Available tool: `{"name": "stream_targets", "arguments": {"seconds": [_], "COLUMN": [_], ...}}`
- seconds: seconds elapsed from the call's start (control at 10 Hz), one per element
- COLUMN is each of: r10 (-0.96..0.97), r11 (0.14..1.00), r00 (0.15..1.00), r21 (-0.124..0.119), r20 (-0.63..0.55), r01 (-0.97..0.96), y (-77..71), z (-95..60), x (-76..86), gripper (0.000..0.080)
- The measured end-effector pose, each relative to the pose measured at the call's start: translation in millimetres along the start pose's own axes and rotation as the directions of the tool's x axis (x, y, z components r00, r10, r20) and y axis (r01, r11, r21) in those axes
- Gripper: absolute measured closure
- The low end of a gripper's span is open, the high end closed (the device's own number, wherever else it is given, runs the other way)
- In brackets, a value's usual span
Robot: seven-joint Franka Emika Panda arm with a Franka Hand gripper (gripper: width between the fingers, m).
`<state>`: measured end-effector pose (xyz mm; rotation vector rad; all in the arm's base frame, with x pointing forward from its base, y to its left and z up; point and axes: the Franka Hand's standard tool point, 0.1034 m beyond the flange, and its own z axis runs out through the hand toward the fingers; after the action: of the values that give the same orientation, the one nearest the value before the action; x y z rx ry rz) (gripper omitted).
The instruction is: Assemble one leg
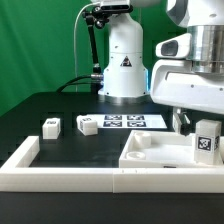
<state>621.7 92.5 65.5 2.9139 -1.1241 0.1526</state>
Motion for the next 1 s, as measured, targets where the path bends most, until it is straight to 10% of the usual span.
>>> {"name": "stream_targets", "arguments": {"seconds": [1.0], "r10": [0.0], "r11": [1.0], "r00": [1.0], "r21": [0.0], "r20": [0.0], "r01": [0.0], "y": [0.0], "z": [0.1], "x": [0.0], "gripper": [0.015]}}
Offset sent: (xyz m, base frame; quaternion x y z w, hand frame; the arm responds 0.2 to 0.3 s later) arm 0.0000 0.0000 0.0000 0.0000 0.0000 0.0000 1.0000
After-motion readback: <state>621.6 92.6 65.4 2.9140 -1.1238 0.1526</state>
